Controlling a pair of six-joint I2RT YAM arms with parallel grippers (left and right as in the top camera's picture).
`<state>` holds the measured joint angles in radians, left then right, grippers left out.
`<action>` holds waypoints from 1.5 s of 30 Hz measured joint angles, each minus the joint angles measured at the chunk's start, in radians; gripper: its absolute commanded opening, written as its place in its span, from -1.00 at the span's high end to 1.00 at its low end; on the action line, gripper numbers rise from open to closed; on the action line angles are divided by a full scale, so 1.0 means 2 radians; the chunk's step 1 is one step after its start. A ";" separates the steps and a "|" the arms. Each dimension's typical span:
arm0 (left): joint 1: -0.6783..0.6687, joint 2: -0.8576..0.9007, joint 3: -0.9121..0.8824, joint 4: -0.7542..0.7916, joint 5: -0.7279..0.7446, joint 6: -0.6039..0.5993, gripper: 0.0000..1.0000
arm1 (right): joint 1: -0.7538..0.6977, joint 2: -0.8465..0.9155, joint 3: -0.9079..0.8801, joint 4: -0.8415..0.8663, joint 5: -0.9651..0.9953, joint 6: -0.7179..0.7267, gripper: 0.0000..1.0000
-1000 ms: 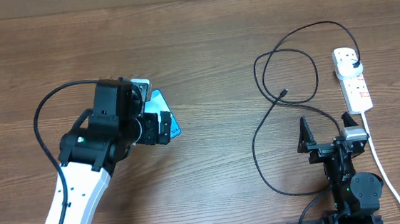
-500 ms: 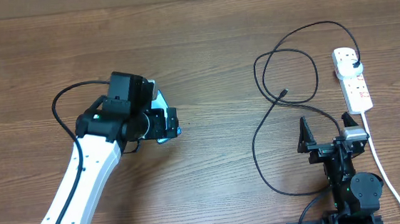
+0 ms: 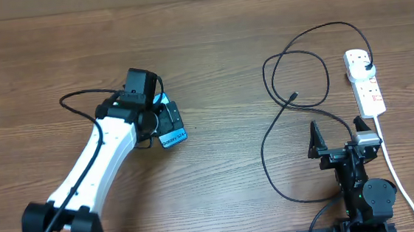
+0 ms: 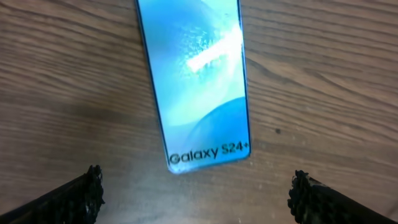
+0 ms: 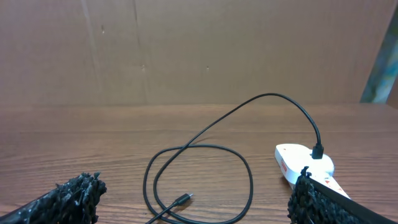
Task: Plug charger to phone and switch on socket
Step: 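Move the left gripper over the Galaxy S24+ phone and lower, then close the left gripper on the phone's bottom edge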
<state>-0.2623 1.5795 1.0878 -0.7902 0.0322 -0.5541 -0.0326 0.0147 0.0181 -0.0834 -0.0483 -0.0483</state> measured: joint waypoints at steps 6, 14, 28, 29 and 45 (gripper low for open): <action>0.000 0.049 0.005 0.014 0.000 -0.009 -1.00 | 0.000 0.000 0.000 0.000 0.000 0.000 -1.00; 0.000 0.101 0.070 -0.016 0.000 -0.016 -1.00 | 0.000 0.000 0.000 0.000 0.000 0.000 -1.00; 0.000 0.204 0.255 -0.166 0.000 -0.025 -1.00 | 0.000 0.000 0.000 0.000 0.000 0.000 -1.00; 0.000 0.205 0.259 -0.172 0.000 -0.025 -0.99 | 0.000 0.000 0.000 0.000 0.000 0.000 -1.00; 0.000 0.205 0.263 -0.206 0.004 -0.021 -0.99 | 0.000 0.000 0.000 0.000 0.000 0.000 -1.00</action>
<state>-0.2623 1.9903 1.6131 -1.2030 0.0406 -0.5961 -0.0326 0.0147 0.0181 -0.0834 -0.0483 -0.0486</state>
